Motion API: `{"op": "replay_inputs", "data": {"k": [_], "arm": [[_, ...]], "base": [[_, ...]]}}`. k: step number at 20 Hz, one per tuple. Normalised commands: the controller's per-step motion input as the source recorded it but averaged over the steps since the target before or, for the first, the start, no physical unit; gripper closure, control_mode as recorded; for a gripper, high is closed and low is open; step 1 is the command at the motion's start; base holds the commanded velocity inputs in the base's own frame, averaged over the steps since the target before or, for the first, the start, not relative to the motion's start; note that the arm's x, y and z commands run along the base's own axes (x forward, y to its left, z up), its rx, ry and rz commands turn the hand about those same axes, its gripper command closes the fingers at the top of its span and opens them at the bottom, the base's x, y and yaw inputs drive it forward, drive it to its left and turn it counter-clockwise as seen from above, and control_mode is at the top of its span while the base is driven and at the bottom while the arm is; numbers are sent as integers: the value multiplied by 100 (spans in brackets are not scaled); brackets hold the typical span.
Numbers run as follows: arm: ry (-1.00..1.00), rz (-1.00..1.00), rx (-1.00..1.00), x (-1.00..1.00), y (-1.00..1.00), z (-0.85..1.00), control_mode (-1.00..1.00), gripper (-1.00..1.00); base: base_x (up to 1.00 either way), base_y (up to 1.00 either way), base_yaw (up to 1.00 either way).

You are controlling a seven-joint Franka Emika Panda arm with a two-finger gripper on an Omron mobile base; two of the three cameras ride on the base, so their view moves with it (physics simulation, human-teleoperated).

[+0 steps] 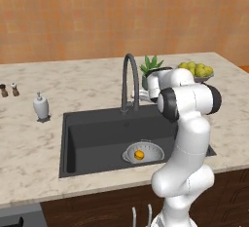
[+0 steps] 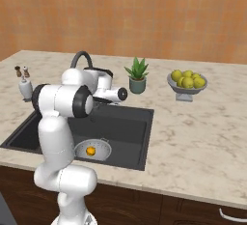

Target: Put the colander in the sink, put the tangerine in the colander, and turn on the sink faucet and pour water over the colander.

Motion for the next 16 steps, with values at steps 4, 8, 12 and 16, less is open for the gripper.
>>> {"op": "replay_inputs", "data": {"k": [4,8,12,16], "arm": [[0,-3,0,32,0,-21,-100,-100],[0,-1,0,17,0,-22,-100,100],[0,-1,0,20,-6,-21,-100,100],[0,-1,0,25,-24,-15,-100,100]], "base": [[0,0,0],[0,0,0],[0,0,0],[0,0,0]]}}
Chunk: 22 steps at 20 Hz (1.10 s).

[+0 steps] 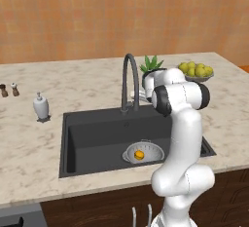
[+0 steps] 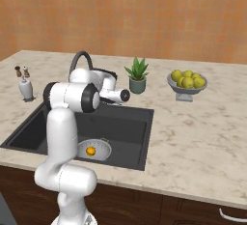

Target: Put the colander in the sink, put the tangerine in the colander, and turn on the sink faucet and pour water over the colander.

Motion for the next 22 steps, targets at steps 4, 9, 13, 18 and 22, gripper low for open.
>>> {"op": "replay_inputs", "data": {"k": [4,9,13,18,22], "arm": [[2,-3,0,36,-28,-15,-100,100],[6,-5,0,34,-27,-20,-100,100],[10,-9,0,29,-42,-20,-100,100],[10,-12,0,5,-67,-34,-100,100],[7,-14,0,0,-93,-45,-100,100]], "base": [[0,0,0],[0,0,0],[0,0,0],[0,0,0],[0,0,0]]}}
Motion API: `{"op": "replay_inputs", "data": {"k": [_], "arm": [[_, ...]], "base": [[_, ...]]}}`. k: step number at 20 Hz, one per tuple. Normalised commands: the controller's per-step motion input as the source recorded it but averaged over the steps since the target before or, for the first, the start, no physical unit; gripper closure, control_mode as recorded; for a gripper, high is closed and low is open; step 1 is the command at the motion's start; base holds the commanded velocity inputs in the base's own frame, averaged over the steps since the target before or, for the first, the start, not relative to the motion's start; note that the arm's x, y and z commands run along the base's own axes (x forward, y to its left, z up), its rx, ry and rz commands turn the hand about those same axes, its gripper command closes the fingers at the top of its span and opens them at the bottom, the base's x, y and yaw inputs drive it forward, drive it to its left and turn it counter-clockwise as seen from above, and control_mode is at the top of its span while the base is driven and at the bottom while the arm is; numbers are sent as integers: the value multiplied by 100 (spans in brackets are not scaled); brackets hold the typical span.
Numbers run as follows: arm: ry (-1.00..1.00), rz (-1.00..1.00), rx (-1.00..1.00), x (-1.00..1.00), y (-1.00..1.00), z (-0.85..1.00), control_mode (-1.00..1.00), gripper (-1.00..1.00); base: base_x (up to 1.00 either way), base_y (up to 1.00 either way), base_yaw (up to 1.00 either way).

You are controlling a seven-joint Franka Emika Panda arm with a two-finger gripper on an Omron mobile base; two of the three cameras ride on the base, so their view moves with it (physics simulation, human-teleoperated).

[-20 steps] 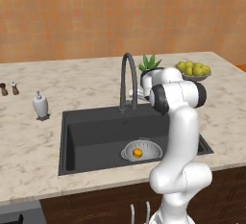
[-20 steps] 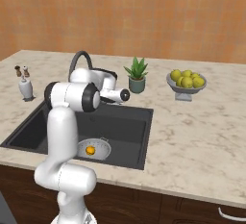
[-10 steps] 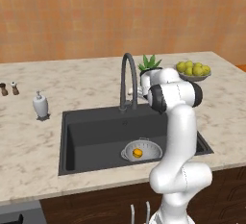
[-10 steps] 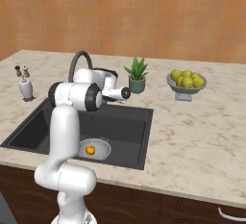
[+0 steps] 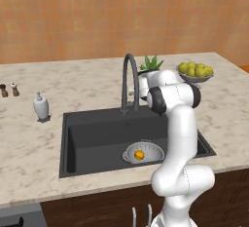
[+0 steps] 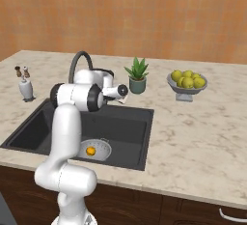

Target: Put the colander in the sink, put the tangerine in the colander, and turn on the sink faucet and pour water over the colander.

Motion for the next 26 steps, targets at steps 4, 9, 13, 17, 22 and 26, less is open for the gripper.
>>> {"op": "replay_inputs", "data": {"k": [4,9,13,17,22,26], "arm": [[5,-12,0,0,-100,-46,-100,100],[1,-10,0,-17,-100,-46,-100,100],[0,-10,0,-61,-100,-66,-100,100],[0,-7,0,-85,-96,-54,-100,100],[-21,2,12,-97,-30,50,-100,100],[-29,4,13,-82,-13,86,-100,100]], "base": [[0,0,0],[0,0,0],[0,0,0],[0,0,0],[0,0,0],[0,0,0]]}}
